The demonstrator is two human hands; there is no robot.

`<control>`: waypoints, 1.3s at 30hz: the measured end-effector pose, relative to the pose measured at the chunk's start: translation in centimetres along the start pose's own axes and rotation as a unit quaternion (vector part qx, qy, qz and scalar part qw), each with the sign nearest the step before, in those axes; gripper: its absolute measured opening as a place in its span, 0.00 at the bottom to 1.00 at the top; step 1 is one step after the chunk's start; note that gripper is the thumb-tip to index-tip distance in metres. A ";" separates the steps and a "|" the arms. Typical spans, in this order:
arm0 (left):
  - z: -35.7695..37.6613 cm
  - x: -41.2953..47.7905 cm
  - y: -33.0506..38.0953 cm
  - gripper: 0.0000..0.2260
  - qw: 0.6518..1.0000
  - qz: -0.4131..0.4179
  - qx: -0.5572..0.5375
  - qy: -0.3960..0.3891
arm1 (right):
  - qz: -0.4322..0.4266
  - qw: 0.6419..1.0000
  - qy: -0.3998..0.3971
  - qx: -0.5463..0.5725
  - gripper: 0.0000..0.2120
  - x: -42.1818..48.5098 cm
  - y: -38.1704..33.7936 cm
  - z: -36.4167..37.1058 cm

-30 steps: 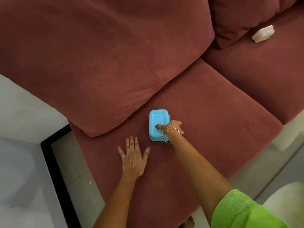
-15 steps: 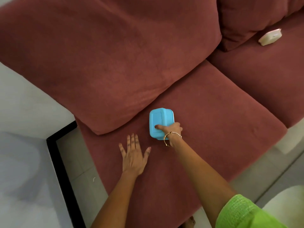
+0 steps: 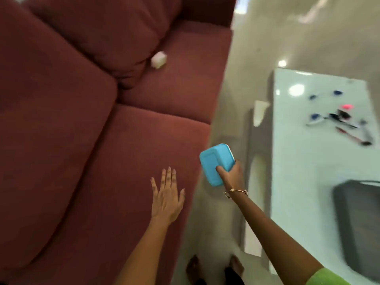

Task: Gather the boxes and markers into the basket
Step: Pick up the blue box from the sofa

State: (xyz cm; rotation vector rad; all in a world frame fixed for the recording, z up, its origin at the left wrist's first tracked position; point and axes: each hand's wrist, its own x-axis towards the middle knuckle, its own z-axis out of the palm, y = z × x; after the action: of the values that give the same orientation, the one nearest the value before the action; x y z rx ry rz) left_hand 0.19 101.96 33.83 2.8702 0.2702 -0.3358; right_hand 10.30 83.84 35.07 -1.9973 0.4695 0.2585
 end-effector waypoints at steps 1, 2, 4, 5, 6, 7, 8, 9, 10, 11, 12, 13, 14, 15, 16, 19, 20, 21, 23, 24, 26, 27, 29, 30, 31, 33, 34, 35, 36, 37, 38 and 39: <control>0.3 1.1 3.7 0.33 0.999 0.035 0.000 -0.006 | 0.015 0.999 0.038 -0.002 0.31 1.2 1.2 -3.9; 0.7 1.8 6.8 0.33 0.998 0.065 0.001 -0.010 | 0.023 0.997 0.070 -0.006 0.31 1.9 2.2 -7.2; 1.8 2.9 14.6 0.34 0.992 0.126 0.001 -0.030 | 0.040 0.991 0.127 -0.017 0.32 2.9 5.2 -15.0; 2.4 2.9 18.2 0.35 0.988 0.150 -0.003 -0.041 | 0.044 0.987 0.149 -0.028 0.31 3.1 7.0 -18.6; 3.1 2.7 21.6 0.35 0.984 0.173 -0.012 -0.051 | 0.048 0.983 0.171 -0.043 0.30 2.9 9.0 -22.0; 3.5 2.4 24.1 0.35 0.980 0.191 -0.021 -0.054 | 0.044 0.979 0.187 -0.063 0.29 2.5 10.7 -24.7; 3.9 1.9 26.9 0.35 0.976 0.209 -0.025 -0.061 | 0.047 0.975 0.200 -0.088 0.28 2.0 12.9 -27.8; 4.5 1.3 29.4 0.35 0.971 0.226 -0.025 -0.070 | 0.040 0.969 0.214 -0.116 0.27 1.3 15.1 -30.8; 5.0 0.9 31.5 0.35 0.968 0.240 -0.024 -0.075 | 0.028 0.963 0.224 -0.151 0.27 0.5 17.1 -33.3; 5.7 0.6 33.3 0.34 0.964 0.254 -0.028 -0.077 | 0.007 0.954 0.233 -0.190 0.28 -0.3 19.1 -35.7; 6.2 0.4 34.6 0.34 0.961 0.265 -0.029 -0.075 | -0.020 0.944 0.235 -0.232 0.30 -1.0 20.7 -37.6; 7.0 0.4 36.0 0.33 0.957 0.279 -0.025 -0.070 | -0.045 0.935 0.231 -0.264 0.32 -1.6 22.5 -39.7; 7.9 0.6 36.9 0.31 0.953 0.294 -0.015 -0.065 | -0.063 0.929 0.224 -0.288 0.34 -2.1 24.1 -41.5; 8.8 0.7 37.7 0.30 0.950 0.307 -0.002 -0.060 | -0.076 0.925 0.207 -0.309 0.35 -2.3 25.8 -43.1; 9.8 0.9 38.3 0.30 0.947 0.316 0.013 -0.060 | -0.081 0.922 0.182 -0.331 0.36 -2.4 27.7 -44.3; 12.7 1.9 39.3 0.29 0.942 0.328 0.054 -0.056 | -0.082 0.905 0.077 -0.410 0.36 -1.5 32.5 -46.1; 13.8 2.1 39.6 0.29 0.939 0.333 0.063 -0.057 | -0.088 0.892 0.047 -0.441 0.35 -0.9 33.7 -46.1; 14.9 2.2 40.0 0.29 0.937 0.338 0.072 -0.060 | -0.101 0.874 0.024 -0.474 0.33 -0.4 34.8 -46.0; 16.4 2.3 40.6 0.29 0.930 0.350 0.095 -0.064 | -0.135 0.840 -0.004 -0.525 0.27 0.9 36.0 -45.6; 17.1 2.3 41.0 0.29 0.926 0.358 0.104 -0.066 | -0.144 0.827 -0.010 -0.543 0.24 1.5 36.5 -45.5; 18.1 2.4 41.8 0.29 0.919 0.372 0.110 -0.067 | -0.162 0.806 -0.024 -0.569 0.21 2.3 37.0 -45.4; 18.4 2.4 42.1 0.29 0.918 0.375 0.109 -0.068 | -0.168 0.794 -0.034 -0.583 0.20 2.6 37.0 -45.6; 19.0 2.4 43.0 0.29 0.918 0.375 0.109 -0.072 | -0.169 0.772 -0.053 -0.611 0.20 2.8 37.3 -45.9; 19.3 2.4 43.4 0.29 0.919 0.373 0.108 -0.072 | -0.168 0.764 -0.058 -0.621 0.19 2.8 37.5 -46.1; 19.5 2.4 43.8 0.29 0.920 0.370 0.105 -0.075 | -0.166 0.758 -0.062 -0.627 0.18 2.8 37.7 -46.2; 19.8 2.4 44.3 0.29 0.921 0.368 0.097 -0.079 | -0.166 0.751 -0.068 -0.635 0.15 2.8 38.2 -46.2; 20.0 2.4 44.5 0.29 0.921 0.370 0.096 -0.079 | -0.168 0.747 -0.072 -0.640 0.14 2.9 38.5 -46.2; 20.1 2.4 44.5 0.29 0.920 0.371 0.096 -0.079 | -0.173 0.739 -0.078 -0.646 0.14 3.0 38.6 -46.2; 20.3 2.4 44.5 0.29 0.919 0.373 0.099 -0.079 | -0.179 0.730 -0.090 -0.653 0.14 3.1 38.6 -46.1; 20.4 2.5 44.5 0.29 0.918 0.374 0.103 -0.079 | -0.186 0.722 -0.105 -0.659 0.14 3.3 38.5 -46.1; 20.4 2.6 44.4 0.29 0.918 0.374 0.107 -0.079 | -0.191 0.715 -0.119 -0.662 0.15 3.4 38.3 -46.1; 20.4 2.7 44.3 0.29 0.917 0.375 0.109 -0.079 | -0.190 0.710 -0.134 -0.665 0.16 3.5 38.1 -46.1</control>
State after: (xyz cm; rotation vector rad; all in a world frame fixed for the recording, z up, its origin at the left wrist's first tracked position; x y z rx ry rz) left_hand 7.88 54.84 23.33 2.8558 -0.9266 -0.4495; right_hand -4.11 26.73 23.94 -3.2959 -0.5514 0.7599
